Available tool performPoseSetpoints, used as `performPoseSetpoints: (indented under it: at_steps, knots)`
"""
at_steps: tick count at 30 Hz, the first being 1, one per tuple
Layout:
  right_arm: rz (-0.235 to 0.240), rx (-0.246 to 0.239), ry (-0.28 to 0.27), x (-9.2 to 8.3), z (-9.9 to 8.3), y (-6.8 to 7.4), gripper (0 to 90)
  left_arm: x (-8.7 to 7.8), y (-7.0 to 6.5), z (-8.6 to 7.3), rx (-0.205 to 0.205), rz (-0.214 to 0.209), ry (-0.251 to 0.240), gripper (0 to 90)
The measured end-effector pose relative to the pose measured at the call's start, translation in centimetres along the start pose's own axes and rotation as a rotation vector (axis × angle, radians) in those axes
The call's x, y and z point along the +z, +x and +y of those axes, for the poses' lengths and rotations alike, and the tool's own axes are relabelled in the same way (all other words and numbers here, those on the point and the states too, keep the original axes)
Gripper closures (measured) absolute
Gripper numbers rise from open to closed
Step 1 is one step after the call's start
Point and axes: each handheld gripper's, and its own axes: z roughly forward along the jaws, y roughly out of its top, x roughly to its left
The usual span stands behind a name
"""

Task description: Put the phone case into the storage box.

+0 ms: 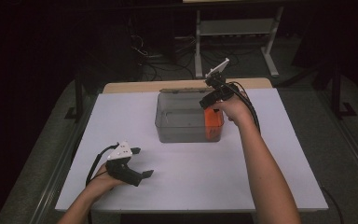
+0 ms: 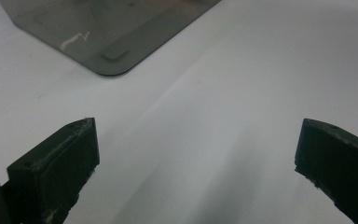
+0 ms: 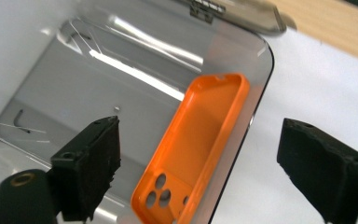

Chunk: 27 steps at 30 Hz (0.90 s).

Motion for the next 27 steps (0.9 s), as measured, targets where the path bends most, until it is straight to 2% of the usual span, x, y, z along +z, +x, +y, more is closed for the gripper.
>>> performPoseSetpoints:
  at_steps: [4,8,16,22,27]
  knots:
    - [0.015,-0.056,-0.062,0.0,-0.6,-0.2,4.0,0.0,0.2,0.0,-0.007,0.009,0.004,0.0]
    - [0.062,-0.078,-0.113,0.0,-1.2,-0.4,0.0,0.0,0.3,0.0,-0.02,0.017,0.008,0.0]
    - [0.137,-0.118,-0.197,-0.5,-2.5,-1.2,0.0,0.3,0.4,0.1,-0.019,0.027,0.02,0.0]
    - [0.16,-0.138,-0.238,-1.1,-3.6,-1.8,0.0,0.6,0.4,0.1,-0.009,0.034,0.035,0.0]
    - [0.186,-0.151,-0.298,-1.8,-4.8,-2.0,0.0,0.7,0.4,0.0,-0.011,0.03,0.035,0.0]
